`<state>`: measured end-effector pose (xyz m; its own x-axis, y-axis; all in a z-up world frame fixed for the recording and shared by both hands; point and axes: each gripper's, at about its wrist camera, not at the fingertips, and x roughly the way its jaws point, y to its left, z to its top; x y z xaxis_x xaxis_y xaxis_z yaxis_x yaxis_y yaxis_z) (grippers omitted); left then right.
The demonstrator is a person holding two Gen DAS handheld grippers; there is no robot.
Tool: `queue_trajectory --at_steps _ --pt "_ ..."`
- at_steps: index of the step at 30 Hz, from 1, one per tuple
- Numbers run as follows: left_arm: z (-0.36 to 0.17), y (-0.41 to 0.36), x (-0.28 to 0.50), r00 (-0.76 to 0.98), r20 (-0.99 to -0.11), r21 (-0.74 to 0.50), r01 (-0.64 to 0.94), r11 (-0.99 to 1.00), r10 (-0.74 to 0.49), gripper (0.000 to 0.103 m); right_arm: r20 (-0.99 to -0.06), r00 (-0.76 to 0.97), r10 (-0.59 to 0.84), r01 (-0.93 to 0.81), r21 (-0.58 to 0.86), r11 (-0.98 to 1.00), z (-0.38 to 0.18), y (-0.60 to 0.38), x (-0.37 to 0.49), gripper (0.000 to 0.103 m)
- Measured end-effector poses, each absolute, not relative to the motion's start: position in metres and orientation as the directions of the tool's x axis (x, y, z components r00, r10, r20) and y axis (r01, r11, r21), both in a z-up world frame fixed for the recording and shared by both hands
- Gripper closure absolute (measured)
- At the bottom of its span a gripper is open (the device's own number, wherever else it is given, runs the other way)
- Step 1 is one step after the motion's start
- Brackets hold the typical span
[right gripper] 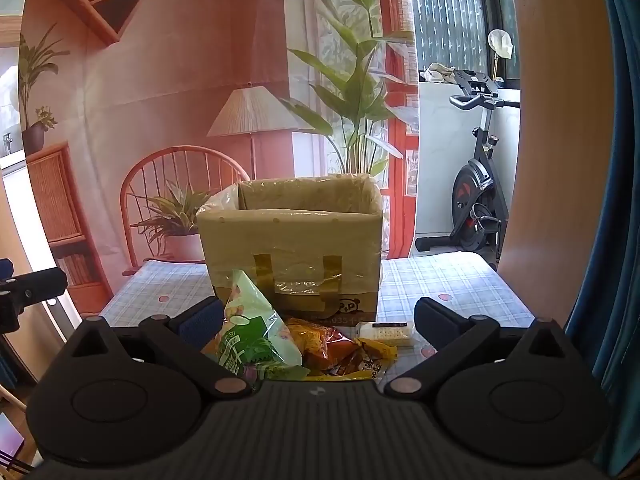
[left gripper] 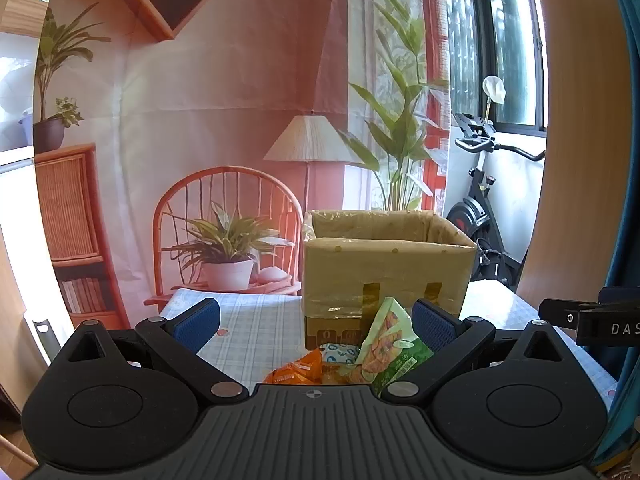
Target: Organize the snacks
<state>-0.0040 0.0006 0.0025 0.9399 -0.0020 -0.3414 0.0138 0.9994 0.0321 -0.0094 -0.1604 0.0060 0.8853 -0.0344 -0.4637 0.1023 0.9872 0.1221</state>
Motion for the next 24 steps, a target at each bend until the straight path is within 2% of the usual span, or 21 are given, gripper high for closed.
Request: queue_trajectory --at_steps 24 --pt "0.003 0.0034 -0.0027 0.94 -0.341 0.028 0.012 1.0 -0.002 0.0 -0.458 0.888 -0.036 0.1 0.116 0.988 0.0141 -0.1603 -0.0145 0.0"
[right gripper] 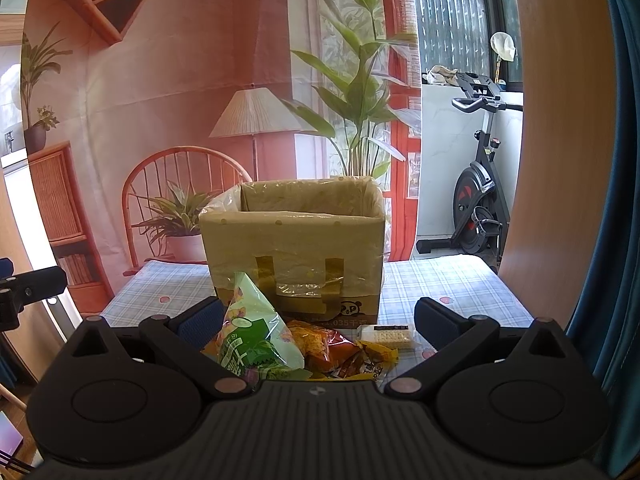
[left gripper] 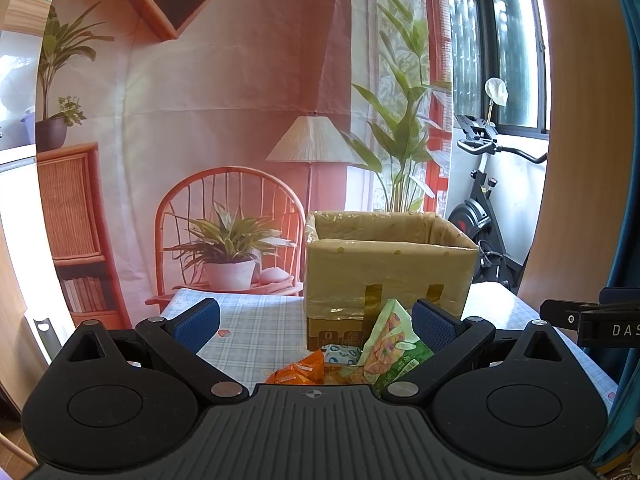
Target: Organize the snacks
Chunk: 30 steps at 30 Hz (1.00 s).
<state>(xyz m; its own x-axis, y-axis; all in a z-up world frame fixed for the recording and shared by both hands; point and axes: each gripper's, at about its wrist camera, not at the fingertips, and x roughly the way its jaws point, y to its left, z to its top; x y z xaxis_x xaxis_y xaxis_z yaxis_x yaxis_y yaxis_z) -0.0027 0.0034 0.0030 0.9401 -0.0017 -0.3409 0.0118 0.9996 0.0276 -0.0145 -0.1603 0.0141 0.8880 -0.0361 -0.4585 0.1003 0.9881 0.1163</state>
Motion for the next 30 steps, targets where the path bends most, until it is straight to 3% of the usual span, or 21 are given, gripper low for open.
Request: queue_trajectory --at_steps 30 --pt "-0.0007 0.003 -0.0037 0.935 -0.354 0.019 0.007 1.0 0.0 0.0 -0.459 0.888 -0.036 0.1 0.115 0.988 0.0132 -0.1597 -0.0148 0.0"
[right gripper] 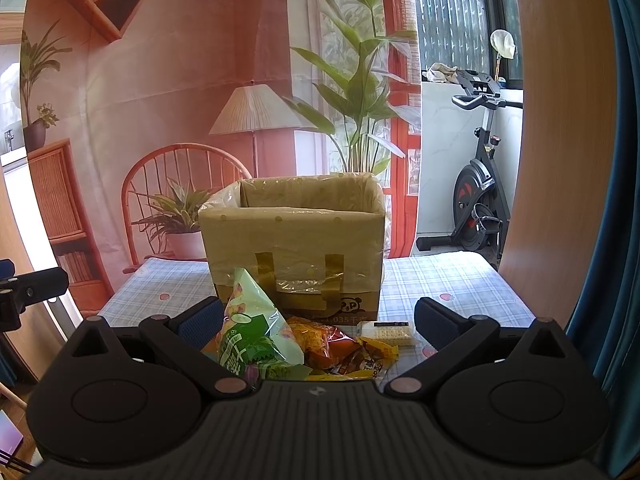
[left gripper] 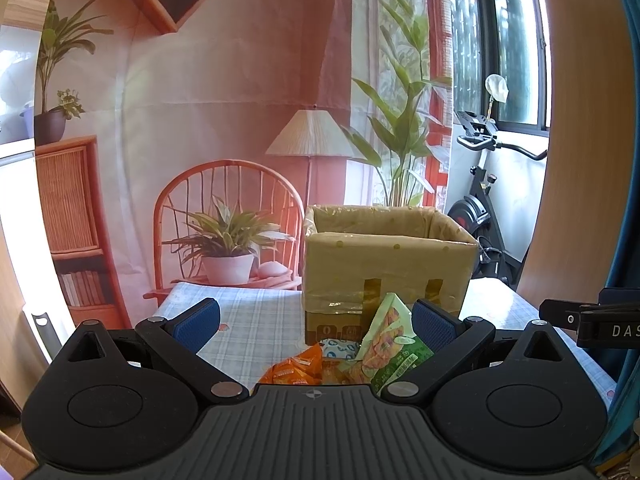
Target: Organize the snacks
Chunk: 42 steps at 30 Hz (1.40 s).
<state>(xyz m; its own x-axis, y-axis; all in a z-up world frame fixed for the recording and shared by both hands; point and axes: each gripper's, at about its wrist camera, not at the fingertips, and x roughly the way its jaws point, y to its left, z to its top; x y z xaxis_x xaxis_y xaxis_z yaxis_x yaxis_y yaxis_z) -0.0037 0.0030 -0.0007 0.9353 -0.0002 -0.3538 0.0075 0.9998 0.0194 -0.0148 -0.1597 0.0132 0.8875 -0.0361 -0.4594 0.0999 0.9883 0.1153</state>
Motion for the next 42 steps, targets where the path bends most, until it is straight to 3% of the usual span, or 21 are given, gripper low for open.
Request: queue_trajectory --at_steps 18,29,42 --pt "-0.004 -0.003 0.01 0.932 -0.363 0.023 0.002 1.0 0.007 0.0 -0.461 0.887 -0.028 0.107 0.146 0.983 0.0 -0.169 -0.006 0.0" --pt "-0.017 -0.006 0.032 0.921 -0.39 0.036 0.006 0.999 0.008 0.0 -0.393 0.919 -0.03 0.096 0.15 0.984 -0.01 -0.177 0.0 0.0" --pt "-0.036 0.004 0.044 0.908 -0.419 -0.007 0.009 1.0 -0.01 0.001 -0.45 0.893 0.012 0.067 0.16 0.985 -0.035 -0.172 0.015 0.0"
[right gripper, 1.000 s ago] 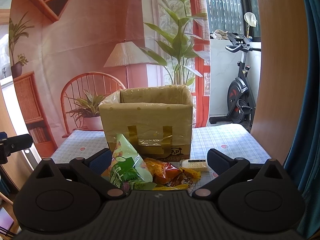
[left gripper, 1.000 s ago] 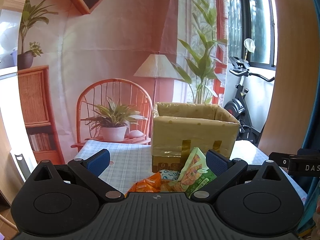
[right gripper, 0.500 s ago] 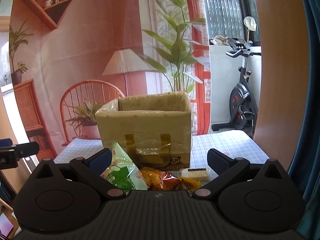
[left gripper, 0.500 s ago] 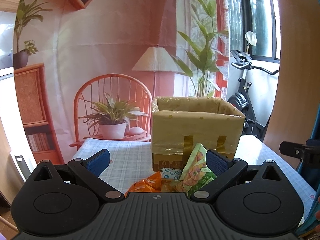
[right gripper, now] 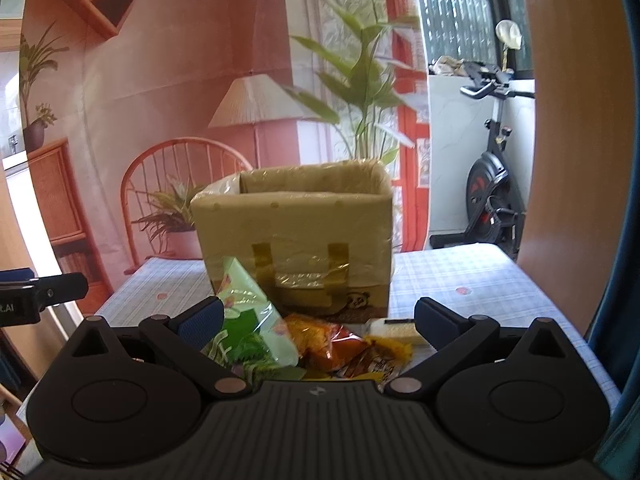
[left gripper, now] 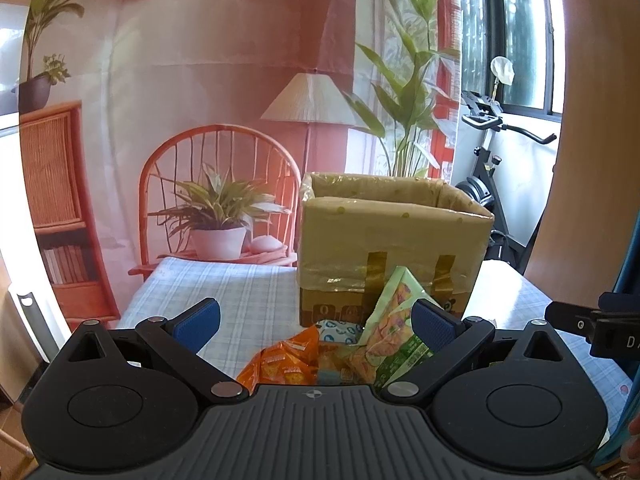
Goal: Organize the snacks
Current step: 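Close the left gripper on a green bag while the right closes on a yellow bag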
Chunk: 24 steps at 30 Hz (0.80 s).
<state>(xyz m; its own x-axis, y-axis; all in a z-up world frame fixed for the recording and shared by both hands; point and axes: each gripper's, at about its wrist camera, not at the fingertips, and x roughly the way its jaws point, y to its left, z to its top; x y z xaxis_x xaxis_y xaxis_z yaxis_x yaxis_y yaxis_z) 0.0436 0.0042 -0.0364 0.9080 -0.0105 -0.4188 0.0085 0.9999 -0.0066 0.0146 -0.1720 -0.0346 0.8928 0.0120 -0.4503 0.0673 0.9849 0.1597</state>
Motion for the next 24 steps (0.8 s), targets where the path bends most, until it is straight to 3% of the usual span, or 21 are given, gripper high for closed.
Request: queue_trajectory --at_steps 5,16,24 --pt "-0.048 0.013 0.048 0.901 -0.433 -0.025 -0.002 1.0 -0.009 0.001 -0.462 0.887 0.022 0.066 0.174 0.982 -0.05 -0.17 0.02 0.0" --pt "-0.1 0.043 0.066 0.817 -0.576 -0.034 -0.031 0.999 0.006 0.008 -0.573 0.811 0.116 0.023 0.23 0.973 -0.105 -0.16 0.04 0.0" --pt "-0.126 0.029 0.075 0.774 -0.627 -0.073 0.053 0.996 -0.087 0.01 -0.568 0.815 0.113 0.01 0.208 0.978 -0.114 -0.153 0.05 0.003"
